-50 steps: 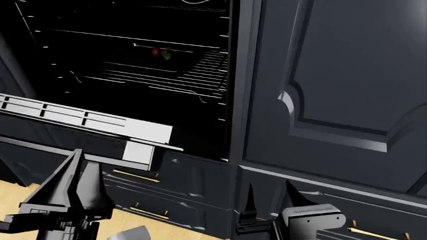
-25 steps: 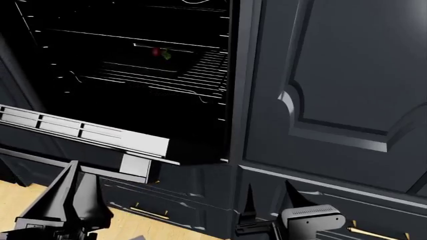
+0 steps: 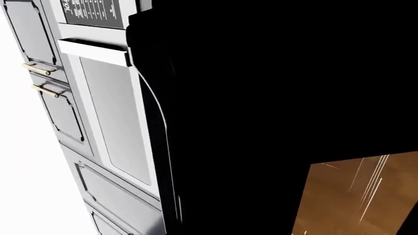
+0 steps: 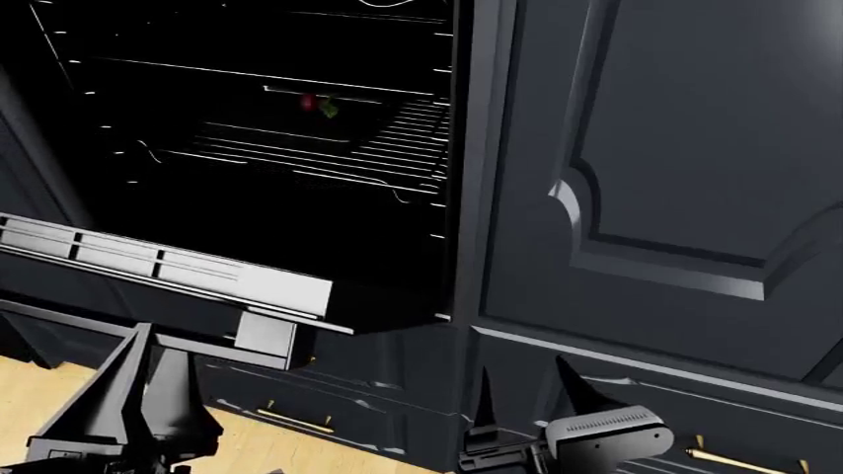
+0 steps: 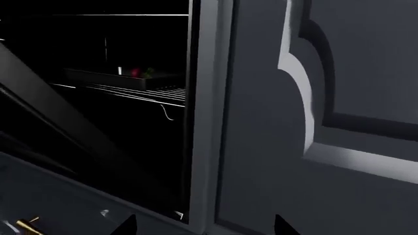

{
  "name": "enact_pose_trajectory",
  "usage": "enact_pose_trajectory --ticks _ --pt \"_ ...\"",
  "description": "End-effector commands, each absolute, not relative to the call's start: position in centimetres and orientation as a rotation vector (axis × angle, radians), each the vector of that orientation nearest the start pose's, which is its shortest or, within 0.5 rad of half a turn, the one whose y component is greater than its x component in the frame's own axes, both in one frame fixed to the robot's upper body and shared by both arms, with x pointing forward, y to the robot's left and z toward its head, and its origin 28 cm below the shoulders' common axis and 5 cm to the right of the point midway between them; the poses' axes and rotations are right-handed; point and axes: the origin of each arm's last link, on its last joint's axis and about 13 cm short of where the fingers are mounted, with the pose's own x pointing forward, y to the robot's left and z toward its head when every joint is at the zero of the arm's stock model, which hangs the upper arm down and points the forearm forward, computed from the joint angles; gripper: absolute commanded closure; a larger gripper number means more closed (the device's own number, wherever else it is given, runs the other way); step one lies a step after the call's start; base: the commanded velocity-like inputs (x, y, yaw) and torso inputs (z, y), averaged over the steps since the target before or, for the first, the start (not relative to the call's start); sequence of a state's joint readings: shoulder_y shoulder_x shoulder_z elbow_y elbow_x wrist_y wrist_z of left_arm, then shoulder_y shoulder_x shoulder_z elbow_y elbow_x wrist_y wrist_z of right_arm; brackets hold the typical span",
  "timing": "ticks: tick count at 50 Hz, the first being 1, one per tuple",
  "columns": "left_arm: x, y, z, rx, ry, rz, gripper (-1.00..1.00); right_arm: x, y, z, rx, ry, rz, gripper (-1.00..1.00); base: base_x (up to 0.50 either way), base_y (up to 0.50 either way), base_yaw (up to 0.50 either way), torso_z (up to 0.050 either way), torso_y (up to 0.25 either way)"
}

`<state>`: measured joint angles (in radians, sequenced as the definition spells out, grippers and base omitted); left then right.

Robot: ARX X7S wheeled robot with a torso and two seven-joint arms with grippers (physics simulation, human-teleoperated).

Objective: Open the oven door

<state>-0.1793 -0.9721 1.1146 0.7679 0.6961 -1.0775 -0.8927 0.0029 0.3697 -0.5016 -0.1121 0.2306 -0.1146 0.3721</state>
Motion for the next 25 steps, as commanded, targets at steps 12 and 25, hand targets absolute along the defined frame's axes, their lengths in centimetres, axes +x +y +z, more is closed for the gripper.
enact_pose_trajectory --ticks 12,25 --pt "14.5 29.6 9.4 1.461 -0.407 0.434 1.0 18.7 -8.2 2.3 -0.078 -0.085 0.143 -1.0 0.0 0.0 0.01 0.0 0.0" --pt "13.8 29.8 8.8 1.457 -0.41 0.445 1.0 18.7 -8.2 2.4 -0.076 -0.087 0.143 -1.0 0.0 0.0 0.01 0.0 0.0"
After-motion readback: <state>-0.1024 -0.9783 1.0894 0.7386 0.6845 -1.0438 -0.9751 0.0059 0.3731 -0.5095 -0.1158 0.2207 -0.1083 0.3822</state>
